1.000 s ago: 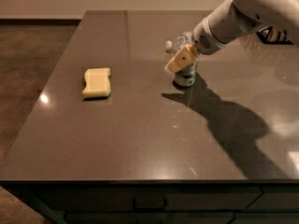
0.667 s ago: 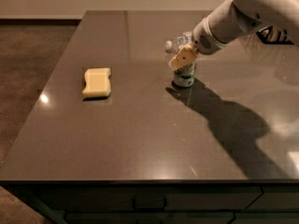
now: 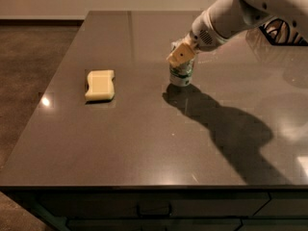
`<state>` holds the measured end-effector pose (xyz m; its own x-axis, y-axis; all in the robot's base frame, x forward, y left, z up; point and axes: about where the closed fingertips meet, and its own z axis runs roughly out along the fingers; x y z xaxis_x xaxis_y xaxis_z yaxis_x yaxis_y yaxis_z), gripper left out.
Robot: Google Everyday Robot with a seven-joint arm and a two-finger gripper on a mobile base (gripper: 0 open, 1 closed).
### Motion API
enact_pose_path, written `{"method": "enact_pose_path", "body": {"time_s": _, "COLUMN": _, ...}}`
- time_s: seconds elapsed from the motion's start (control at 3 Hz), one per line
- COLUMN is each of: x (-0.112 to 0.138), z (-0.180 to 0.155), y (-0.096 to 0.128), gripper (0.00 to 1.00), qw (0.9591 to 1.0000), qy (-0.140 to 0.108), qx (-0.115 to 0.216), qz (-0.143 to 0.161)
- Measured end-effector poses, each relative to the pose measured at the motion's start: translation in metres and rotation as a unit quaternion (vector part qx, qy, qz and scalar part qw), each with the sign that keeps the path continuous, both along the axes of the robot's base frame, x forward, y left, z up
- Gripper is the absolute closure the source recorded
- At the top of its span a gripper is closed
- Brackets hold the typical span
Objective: Move 7up can near sponge
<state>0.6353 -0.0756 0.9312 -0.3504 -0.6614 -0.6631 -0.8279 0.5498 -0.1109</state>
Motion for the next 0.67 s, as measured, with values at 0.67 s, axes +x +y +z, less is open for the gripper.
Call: {"method": "enact_pose_path", "body": {"time_s": 0.67, "x": -0.025, "z": 0.032, "y": 0.08, "gripper": 1.0, "qw": 0.9947, "qy": -0.016, "qx": 0.035, "qz": 0.095}}
